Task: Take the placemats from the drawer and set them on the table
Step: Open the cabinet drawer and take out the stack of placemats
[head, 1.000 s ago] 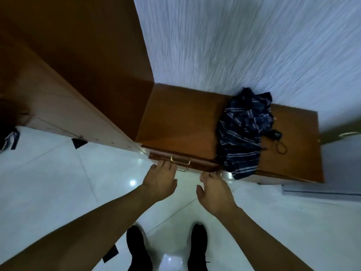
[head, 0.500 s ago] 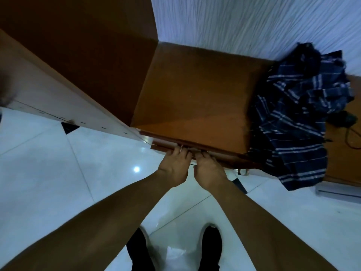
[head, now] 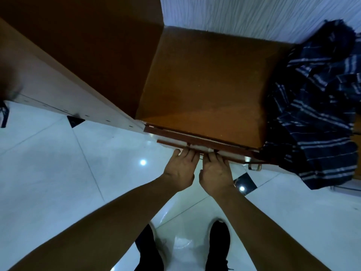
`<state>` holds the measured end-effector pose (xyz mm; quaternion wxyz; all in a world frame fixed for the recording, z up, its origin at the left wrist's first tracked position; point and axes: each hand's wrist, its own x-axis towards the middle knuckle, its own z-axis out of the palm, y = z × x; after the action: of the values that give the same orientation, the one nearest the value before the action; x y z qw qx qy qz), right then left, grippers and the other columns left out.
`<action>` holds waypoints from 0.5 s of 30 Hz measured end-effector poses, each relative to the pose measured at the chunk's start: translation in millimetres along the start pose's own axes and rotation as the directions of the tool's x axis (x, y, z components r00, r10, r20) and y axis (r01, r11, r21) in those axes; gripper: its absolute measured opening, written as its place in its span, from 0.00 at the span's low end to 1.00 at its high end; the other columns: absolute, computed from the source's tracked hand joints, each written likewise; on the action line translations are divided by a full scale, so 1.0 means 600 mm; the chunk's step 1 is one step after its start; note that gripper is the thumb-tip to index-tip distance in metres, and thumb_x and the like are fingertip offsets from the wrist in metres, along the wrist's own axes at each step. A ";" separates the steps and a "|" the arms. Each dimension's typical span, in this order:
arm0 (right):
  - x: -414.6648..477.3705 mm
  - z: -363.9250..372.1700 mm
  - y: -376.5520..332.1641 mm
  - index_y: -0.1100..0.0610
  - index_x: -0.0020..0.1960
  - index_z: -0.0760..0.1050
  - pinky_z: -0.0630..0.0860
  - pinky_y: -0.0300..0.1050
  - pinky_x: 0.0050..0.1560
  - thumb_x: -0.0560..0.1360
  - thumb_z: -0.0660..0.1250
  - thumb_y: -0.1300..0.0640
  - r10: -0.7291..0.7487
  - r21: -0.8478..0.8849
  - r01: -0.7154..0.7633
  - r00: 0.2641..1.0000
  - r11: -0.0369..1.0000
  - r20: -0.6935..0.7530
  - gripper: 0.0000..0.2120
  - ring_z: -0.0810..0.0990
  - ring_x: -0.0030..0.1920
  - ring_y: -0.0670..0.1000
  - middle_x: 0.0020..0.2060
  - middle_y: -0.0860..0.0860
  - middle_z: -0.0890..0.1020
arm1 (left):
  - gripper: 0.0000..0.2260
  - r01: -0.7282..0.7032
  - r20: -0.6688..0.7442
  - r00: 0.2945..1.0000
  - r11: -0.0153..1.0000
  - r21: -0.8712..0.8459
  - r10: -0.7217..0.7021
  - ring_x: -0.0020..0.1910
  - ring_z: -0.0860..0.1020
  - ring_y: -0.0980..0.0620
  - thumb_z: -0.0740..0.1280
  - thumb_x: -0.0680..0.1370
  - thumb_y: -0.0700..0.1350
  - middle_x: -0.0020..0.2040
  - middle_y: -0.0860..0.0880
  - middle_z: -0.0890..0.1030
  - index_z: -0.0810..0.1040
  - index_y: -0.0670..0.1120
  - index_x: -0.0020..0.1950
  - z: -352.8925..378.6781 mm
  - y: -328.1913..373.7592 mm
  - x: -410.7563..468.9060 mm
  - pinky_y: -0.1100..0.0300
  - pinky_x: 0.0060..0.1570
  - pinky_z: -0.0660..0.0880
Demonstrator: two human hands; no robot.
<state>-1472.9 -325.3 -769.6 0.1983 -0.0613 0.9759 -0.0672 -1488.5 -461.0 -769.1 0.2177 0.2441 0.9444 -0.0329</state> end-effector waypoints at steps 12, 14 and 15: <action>-0.247 0.068 -0.085 0.63 0.58 0.81 0.80 0.56 0.53 0.52 0.80 0.53 -0.011 0.124 -0.020 0.971 0.992 0.240 0.35 0.83 0.52 0.59 0.51 0.57 0.84 | 0.34 0.020 0.319 0.948 0.996 -0.088 0.009 0.75 0.55 0.40 0.63 0.75 0.46 0.77 0.41 0.58 0.52 0.40 0.77 0.090 0.089 -0.237 0.42 0.68 0.59; -0.270 0.071 -0.093 0.62 0.56 0.82 0.80 0.55 0.52 0.52 0.80 0.52 0.007 0.122 -0.044 0.958 0.992 0.287 0.34 0.84 0.50 0.59 0.49 0.57 0.85 | 0.33 0.040 0.363 0.932 0.992 -0.116 0.005 0.74 0.58 0.39 0.62 0.75 0.47 0.75 0.41 0.60 0.54 0.41 0.76 0.095 0.096 -0.258 0.43 0.67 0.59; -0.277 0.063 -0.097 0.61 0.54 0.82 0.80 0.54 0.50 0.52 0.81 0.50 0.015 0.121 -0.059 0.943 0.991 0.333 0.33 0.84 0.48 0.58 0.48 0.56 0.85 | 0.32 0.060 0.380 0.925 0.990 -0.130 -0.006 0.72 0.60 0.39 0.63 0.75 0.48 0.74 0.41 0.62 0.55 0.41 0.76 0.094 0.099 -0.265 0.43 0.66 0.60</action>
<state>-1301.0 -362.1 -732.1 0.3641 -0.0404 0.9233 -0.1153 -1313.0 -489.6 -749.5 0.4115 0.2014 0.8887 -0.0170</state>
